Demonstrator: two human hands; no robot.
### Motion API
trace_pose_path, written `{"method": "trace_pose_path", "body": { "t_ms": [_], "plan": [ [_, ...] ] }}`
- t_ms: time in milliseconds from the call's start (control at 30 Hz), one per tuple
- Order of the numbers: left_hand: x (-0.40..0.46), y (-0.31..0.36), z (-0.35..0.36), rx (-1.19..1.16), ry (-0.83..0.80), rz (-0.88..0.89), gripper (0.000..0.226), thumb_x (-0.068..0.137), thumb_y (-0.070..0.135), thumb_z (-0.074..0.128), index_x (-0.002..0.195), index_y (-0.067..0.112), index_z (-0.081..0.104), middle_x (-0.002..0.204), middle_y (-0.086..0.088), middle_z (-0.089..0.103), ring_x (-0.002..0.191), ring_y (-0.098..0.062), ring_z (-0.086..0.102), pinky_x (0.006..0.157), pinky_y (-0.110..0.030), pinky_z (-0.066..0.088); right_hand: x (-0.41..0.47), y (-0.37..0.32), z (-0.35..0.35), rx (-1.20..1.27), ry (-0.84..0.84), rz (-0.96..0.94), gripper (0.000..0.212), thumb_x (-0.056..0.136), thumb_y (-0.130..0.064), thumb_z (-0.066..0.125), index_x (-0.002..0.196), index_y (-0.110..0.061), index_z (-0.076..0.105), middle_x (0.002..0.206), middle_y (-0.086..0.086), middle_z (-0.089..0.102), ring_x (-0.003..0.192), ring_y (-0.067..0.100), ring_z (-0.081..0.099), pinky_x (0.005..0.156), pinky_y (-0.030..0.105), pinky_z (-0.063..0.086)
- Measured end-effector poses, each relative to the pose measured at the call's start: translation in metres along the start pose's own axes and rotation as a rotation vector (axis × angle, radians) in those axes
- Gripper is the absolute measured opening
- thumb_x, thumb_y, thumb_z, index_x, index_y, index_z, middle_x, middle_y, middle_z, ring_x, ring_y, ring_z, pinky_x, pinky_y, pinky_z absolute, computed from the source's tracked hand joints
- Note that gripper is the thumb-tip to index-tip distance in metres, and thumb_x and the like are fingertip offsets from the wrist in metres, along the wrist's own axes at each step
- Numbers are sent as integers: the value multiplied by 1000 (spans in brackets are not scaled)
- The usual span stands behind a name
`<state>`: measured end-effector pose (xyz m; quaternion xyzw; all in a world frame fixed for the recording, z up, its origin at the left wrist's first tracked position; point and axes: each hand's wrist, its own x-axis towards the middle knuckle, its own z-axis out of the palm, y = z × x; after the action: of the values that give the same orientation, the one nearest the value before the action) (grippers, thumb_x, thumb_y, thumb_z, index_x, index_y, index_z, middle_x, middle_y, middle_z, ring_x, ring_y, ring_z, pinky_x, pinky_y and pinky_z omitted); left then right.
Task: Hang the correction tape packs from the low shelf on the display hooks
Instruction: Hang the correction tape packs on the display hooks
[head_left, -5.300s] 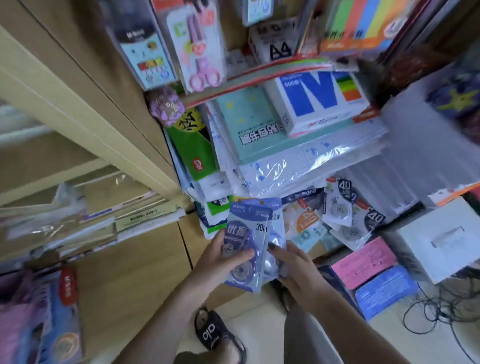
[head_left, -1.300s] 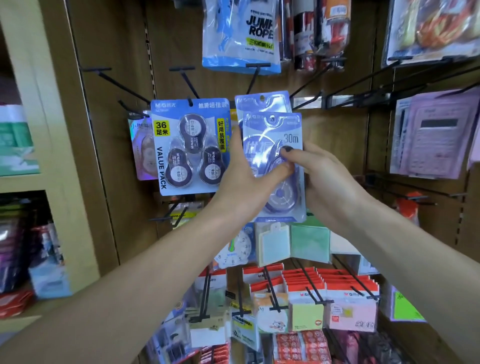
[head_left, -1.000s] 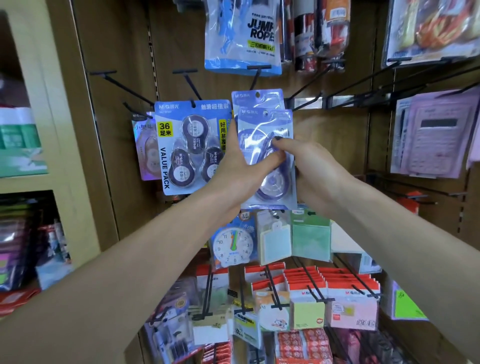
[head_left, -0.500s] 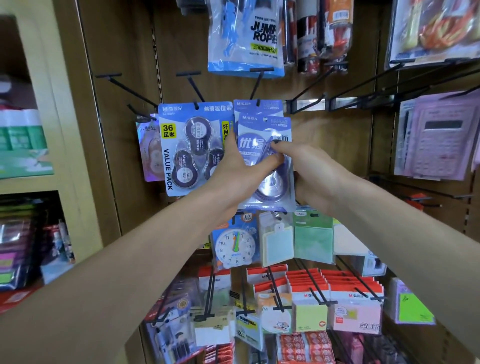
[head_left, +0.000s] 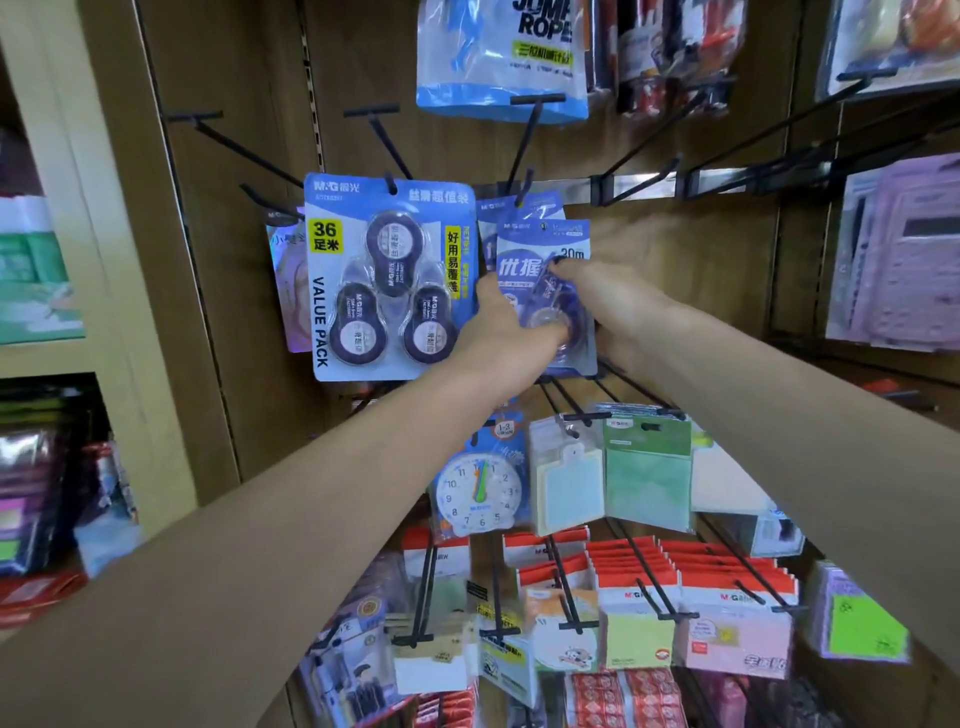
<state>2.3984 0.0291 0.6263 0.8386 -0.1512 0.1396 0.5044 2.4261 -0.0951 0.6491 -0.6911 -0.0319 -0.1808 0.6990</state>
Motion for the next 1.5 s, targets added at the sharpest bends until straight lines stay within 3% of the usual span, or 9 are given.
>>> {"method": "trace_pose_path", "body": {
  "t_ms": [100, 300, 467, 600, 900, 1033, 1233, 1400, 1500],
  "plan": [
    [13, -5, 4, -10, 30, -65, 64, 94, 34, 64, 146, 16, 31, 127, -6, 61, 112, -28, 60, 96, -38, 50, 12, 5, 1, -30, 6, 26, 17, 104, -25, 57, 92, -14, 61, 81, 1, 62, 62, 13, 58, 45, 16, 48],
    [29, -4, 10, -111, 13, -177, 81, 92, 26, 69, 156, 11, 23, 135, -8, 57, 120, -28, 57, 90, -32, 42, 45, 17, 17, -87, 75, 30, 23, 103, -27, 55, 119, -15, 66, 116, 12, 72, 104, 30, 69, 90, 38, 57],
    [22, -2, 11, -92, 1, -164, 59, 93, 28, 70, 139, 9, 37, 100, 0, 55, 88, -17, 54, 75, -30, 40, 35, 19, 11, -136, 88, -19, 14, 99, -30, 57, 99, -20, 67, 110, 11, 77, 100, 32, 74, 93, 47, 60],
    [5, 2, 9, -46, -8, -84, 54, 94, 30, 68, 134, 7, 39, 100, -1, 55, 78, -12, 52, 59, -28, 37, 14, 21, 1, -96, 105, -84, 22, 97, -30, 60, 117, -19, 61, 114, 8, 76, 101, 30, 74, 94, 47, 59],
    [-40, 4, -5, 105, 41, 146, 51, 95, 31, 70, 122, 11, 32, 105, -7, 60, 71, -10, 54, 46, -23, 39, -49, 7, -17, 24, 19, -338, 23, 99, -21, 64, 121, -21, 69, 108, 1, 79, 97, 21, 78, 88, 43, 63],
    [-43, 12, -16, 146, 101, 182, 51, 94, 36, 71, 120, 12, 35, 99, -1, 58, 83, -19, 58, 54, -27, 43, -54, -9, -11, -40, 28, -414, 10, 100, -25, 63, 106, -32, 67, 107, -5, 78, 99, 18, 77, 94, 49, 61],
    [-40, 15, -23, 182, 149, 195, 50, 93, 37, 71, 116, 17, 31, 112, -2, 57, 98, -26, 57, 62, -31, 38, -45, -16, -2, -85, 92, -403, 24, 98, -29, 64, 121, -21, 68, 106, -4, 77, 98, 15, 75, 97, 47, 59],
    [-39, 15, -23, 291, 189, 322, 78, 95, 35, 68, 155, 21, 20, 145, -14, 45, 121, -33, 56, 86, -31, 39, -35, -19, 1, -87, 107, -351, 25, 97, -29, 65, 119, -18, 69, 103, -1, 77, 96, 19, 76, 94, 48, 61],
    [-37, 16, -23, 470, 199, 339, 63, 98, 39, 61, 149, 17, 32, 143, -15, 37, 119, -39, 56, 84, -36, 41, -29, -20, 4, -92, 91, -314, 17, 97, -28, 66, 109, -16, 69, 100, 2, 79, 91, 20, 78, 90, 47, 63]
  ]
}}
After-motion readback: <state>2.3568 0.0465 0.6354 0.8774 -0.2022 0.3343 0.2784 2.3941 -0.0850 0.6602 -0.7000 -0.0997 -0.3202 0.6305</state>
